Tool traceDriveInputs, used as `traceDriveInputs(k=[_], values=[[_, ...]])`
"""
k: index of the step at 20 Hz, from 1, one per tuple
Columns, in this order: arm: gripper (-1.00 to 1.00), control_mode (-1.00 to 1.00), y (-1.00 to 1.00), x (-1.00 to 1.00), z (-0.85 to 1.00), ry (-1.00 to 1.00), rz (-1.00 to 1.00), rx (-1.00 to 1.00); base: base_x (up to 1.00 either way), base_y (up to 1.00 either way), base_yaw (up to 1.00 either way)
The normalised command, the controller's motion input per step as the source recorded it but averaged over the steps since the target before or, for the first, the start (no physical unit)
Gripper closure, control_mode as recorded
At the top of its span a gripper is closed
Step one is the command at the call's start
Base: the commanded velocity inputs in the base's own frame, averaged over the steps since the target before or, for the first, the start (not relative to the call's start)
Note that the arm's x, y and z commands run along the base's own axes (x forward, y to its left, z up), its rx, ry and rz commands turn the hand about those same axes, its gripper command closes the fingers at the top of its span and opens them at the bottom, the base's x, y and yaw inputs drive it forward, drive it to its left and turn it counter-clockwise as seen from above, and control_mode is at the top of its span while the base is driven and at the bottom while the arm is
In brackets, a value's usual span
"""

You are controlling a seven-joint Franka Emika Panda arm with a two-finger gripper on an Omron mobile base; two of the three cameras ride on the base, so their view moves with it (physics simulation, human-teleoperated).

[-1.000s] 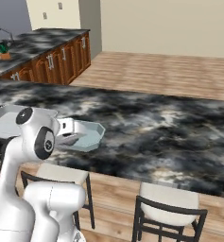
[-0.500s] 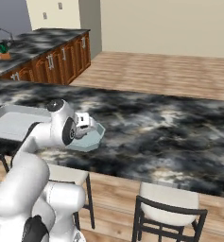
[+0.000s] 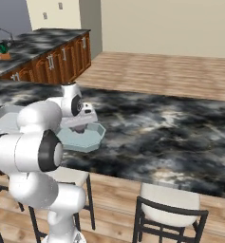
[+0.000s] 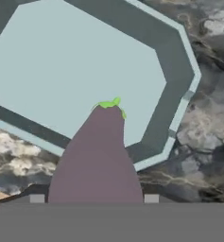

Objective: Place the cold items (eggplant and lime) from the fridge in one tupperware on the dining counter. Place the warm items (kebab skewer and hot dog) in the stove area in another tupperware.

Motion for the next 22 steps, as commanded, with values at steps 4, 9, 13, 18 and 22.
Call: traceDriveInputs(k=[4, 9, 13, 18, 22], values=[[1.00, -1.00, 0.20, 0.76, -0.91, 0.05, 0.09, -0.04, 0.00, 0.00, 0.00], [1.00, -1.00, 0.02, 0.69, -0.88, 0.01, 0.09, 0.00, 0.00, 0.00, 0.00], [1.00, -1.00, -0.04, 0.56, -0.64, 0.00, 0.07, 0.05, 0.00, 0.00, 0.00], [-1.00, -1.00, -0.07, 0.32, -0.38, -0.07, 0.07, 0.13, 0.00, 0.00, 0.00], [-1.00, -1.00, -0.22, -0.15, -0.01, -0.24, 0.05, 0.20, 0.00, 0.00, 0.00]])
